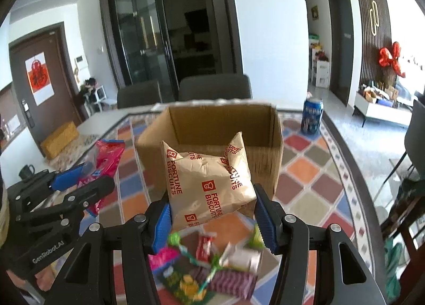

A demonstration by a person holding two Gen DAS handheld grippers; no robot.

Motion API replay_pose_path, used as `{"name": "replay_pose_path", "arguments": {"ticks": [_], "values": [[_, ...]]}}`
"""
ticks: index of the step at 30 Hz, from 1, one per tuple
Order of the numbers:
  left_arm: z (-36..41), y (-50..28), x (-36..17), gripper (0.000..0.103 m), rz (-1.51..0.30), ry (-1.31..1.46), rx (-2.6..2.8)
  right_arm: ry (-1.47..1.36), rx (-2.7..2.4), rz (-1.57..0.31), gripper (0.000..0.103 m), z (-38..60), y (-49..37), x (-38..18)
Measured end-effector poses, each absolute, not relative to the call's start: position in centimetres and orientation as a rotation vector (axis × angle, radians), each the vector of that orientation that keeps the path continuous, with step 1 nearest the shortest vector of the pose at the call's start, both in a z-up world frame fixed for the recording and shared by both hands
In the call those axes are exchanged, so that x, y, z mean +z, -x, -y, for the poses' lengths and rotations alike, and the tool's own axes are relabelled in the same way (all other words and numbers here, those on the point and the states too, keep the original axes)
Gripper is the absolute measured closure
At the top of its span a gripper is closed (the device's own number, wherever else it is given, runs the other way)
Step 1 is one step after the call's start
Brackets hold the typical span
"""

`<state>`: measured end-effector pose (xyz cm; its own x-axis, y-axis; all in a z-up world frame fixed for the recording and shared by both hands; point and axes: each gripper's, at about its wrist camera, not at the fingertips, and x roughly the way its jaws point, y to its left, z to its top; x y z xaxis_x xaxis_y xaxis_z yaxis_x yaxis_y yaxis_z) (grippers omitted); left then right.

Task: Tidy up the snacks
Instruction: 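Carry both bags into the cardboard box and open both tools, then move both tools back toward the remaining snacks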

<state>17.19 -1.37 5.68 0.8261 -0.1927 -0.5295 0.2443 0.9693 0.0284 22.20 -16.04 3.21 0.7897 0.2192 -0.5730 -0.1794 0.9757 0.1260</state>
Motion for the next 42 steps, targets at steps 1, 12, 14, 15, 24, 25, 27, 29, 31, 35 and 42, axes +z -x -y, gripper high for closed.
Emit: {"name": "replay_pose_path", "arguments": {"ticks": [1, 12, 14, 15, 24, 25, 27, 29, 31, 35, 42], "values": [[1.4, -17.6, 6.1, 0.062, -0.541, -0.099, -0.23, -0.062, 0.212, -0.616, 0.046, 16.0, -22.5, 3.5], [1.1, -24.6, 7.8, 0.062, -0.558, -0.097, -0.246, -0.034, 0.219, -0.625, 0.046, 15.9, -29.3, 5.7], [1.1, -25.8, 7.6, 0.062, -0.574, -0.097, -0.251, -0.027, 0.218, -0.64, 0.046, 15.8, -30.2, 5.6], [1.2, -26.3, 7.5, 0.062, -0.581, -0.096, -0.258, -0.029, 0.215, -0.652, 0.046, 15.8, -30.7, 5.5], [1.3, -31.1, 5.5, 0.062, -0.671, -0.072, -0.288, -0.032, 0.226, -0.744, 0.046, 15.7, -35.7, 3.9], [1.3, -31.6, 5.3, 0.062, -0.684, -0.063, -0.292, -0.029, 0.222, -0.751, 0.046, 15.7, -36.1, 3.7], [1.3, -32.4, 4.9, 0.058, -0.704, -0.06, -0.29, -0.027, 0.216, -0.766, 0.045, 15.7, -36.8, 3.4], [1.4, -32.5, 4.8, 0.048, -0.696, -0.074, -0.262, -0.024, 0.205, -0.776, 0.034, 15.9, -37.2, 3.3], [1.4, -32.3, 4.9, 0.042, -0.682, -0.088, -0.24, -0.021, 0.174, -0.776, 0.031, 16.1, -37.4, 3.1], [1.2, -31.5, 5.3, 0.037, -0.68, -0.095, -0.209, -0.016, 0.146, -0.781, 0.031, 16.7, -37.2, 3.1], [1.2, -28.6, 6.3, 0.033, -0.676, -0.104, -0.179, -0.032, 0.166, -0.771, 0.031, 16.7, -34.4, 3.8]]}}
